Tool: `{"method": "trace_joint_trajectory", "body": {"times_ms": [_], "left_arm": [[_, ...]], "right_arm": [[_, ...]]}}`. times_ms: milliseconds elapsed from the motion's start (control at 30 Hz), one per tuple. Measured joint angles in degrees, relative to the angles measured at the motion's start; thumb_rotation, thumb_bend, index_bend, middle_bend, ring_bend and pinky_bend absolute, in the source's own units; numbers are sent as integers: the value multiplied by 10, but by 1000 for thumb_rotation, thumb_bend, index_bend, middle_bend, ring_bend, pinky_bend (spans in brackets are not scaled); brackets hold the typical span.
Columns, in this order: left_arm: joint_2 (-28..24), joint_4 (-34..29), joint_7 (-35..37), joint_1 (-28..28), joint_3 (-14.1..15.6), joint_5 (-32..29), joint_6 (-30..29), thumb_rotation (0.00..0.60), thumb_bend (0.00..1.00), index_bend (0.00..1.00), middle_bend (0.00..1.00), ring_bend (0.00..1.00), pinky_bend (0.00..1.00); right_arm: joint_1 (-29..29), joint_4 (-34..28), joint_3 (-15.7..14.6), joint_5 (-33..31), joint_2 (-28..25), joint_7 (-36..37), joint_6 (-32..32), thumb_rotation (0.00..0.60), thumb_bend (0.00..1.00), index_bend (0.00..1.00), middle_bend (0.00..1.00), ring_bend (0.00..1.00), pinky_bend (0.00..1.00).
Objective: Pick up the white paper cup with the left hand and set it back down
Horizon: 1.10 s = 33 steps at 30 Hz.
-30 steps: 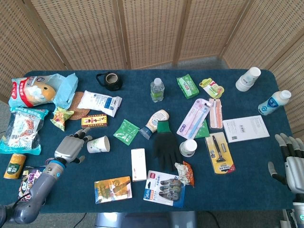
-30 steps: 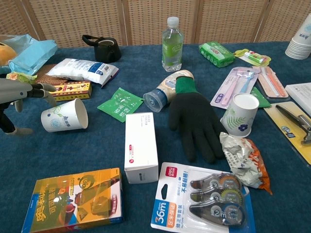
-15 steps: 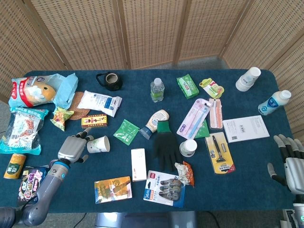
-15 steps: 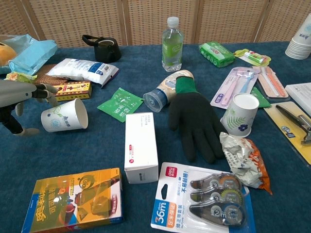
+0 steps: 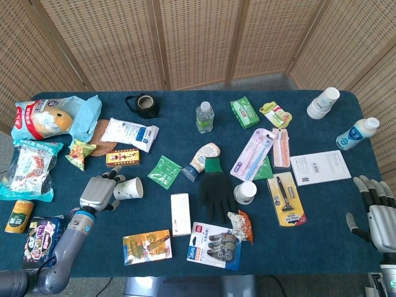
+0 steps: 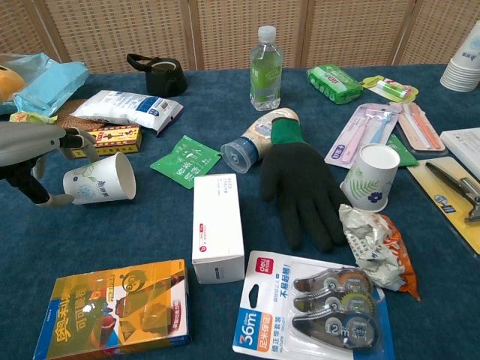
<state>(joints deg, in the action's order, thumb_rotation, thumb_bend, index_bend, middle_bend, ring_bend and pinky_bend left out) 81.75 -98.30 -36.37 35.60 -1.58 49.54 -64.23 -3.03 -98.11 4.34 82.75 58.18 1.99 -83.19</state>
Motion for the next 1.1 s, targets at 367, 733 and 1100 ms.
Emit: {"method": "trace_joint_trajectory", "body": {"times_ms": [367,733,1100], "left_arm": [[27,21,3,-7,-11,11,-25,600,436,392,231,332,516],[-45,14,-5,5,-3,79,-6,600,437,399,196,331,494],[-108,32,-73,37,31,198,29,600,437,411,170,304,467]], "right_arm": [[3,2,-3,4,1,7,-4,600,472,5,0,0,0],[4,-1,-4,8,0,6,-7,600,471,4,0,0,0],[4,2,-4,9,2,9,-7,600,469,2,0,0,0]]}}
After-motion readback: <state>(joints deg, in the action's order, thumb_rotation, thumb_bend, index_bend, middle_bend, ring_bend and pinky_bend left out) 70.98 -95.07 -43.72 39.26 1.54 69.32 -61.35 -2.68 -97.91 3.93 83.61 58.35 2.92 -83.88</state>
